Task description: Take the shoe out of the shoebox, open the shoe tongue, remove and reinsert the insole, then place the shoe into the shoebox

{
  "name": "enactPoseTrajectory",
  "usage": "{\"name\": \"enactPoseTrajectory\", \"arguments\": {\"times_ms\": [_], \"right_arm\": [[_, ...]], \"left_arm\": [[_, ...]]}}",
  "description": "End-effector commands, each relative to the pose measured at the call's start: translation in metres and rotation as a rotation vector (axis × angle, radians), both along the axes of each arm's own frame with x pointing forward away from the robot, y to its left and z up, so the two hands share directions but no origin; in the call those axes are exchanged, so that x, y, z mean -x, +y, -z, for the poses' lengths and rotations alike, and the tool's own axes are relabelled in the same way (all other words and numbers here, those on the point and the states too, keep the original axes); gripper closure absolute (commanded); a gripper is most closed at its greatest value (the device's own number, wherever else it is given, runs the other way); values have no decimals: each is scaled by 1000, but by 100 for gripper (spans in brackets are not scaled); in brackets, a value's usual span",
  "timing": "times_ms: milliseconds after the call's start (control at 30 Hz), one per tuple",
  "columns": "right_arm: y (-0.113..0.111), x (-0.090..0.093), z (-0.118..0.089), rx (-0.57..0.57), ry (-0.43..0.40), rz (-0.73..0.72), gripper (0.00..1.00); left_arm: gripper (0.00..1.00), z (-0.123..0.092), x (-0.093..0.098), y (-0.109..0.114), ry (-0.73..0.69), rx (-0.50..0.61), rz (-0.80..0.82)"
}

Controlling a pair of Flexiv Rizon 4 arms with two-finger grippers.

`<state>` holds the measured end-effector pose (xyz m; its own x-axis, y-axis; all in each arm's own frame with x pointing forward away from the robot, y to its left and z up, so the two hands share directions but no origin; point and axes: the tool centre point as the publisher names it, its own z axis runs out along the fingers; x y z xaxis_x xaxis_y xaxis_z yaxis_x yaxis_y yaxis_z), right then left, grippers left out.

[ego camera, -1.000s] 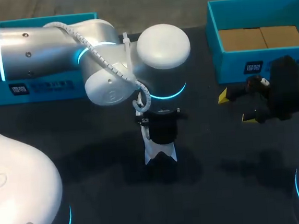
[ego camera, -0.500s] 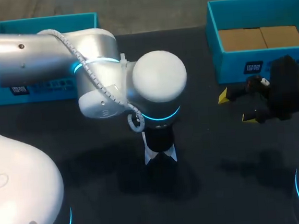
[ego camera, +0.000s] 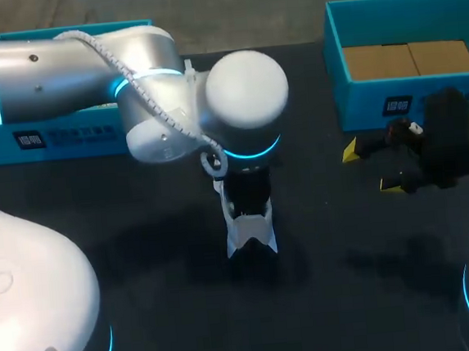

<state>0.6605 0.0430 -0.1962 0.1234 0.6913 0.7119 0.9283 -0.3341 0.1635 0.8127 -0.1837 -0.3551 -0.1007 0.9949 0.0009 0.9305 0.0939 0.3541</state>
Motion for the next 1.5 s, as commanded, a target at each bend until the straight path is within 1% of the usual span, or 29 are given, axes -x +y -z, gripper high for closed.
{"name": "enactPoseTrajectory", "arguments": {"times_ms": [33, 133, 167, 200, 233, 267, 300, 333, 367, 467, 633, 1167, 1300, 1500], "right_arm": [[1, 2, 1, 2, -2, 4, 0], [1, 2, 1, 2, -2, 4, 0], [1, 2, 1, 2, -2, 4, 0], [1, 2, 1, 2, -2, 4, 0], [1, 2, 1, 2, -2, 4, 0], [1, 2, 1, 2, -2, 4, 0], [1, 2, 1, 2, -2, 4, 0], [1, 2, 1, 2, -2, 4, 0], [1, 2, 1, 2, -2, 4, 0], [1, 2, 1, 2, -2, 4, 0], [1, 2, 1, 2, -2, 4, 0], [1, 2, 1, 2, -2, 4, 0], [1, 2, 1, 2, -2, 4, 0], [1, 2, 1, 2, -2, 4, 0]], "left_arm": [[100, 2, -6, -5, 12, -13, -3], [100, 2, -6, -4, 17, -14, -6], [77, 2, -5, -4, 20, -15, -6], [64, 2, -5, -4, 21, -17, -5], [56, 2, -4, -4, 22, -17, -5], [52, 2, -3, -5, 25, -16, -3], [37, 1, -2, -5, 24, -16, -3], [16, 1, -1, -5, 23, -15, -5], [7, 1, 1, -5, 24, -15, -6], [6, 0, 5, -5, 25, -13, -6], [0, -2, 10, -4, 20, -13, -13], [0, -16, 24, 3, 2, -9, -29], [0, -23, 23, 7, -1, -7, -33], [0, -35, 14, 10, -18, -10, -38]]}}
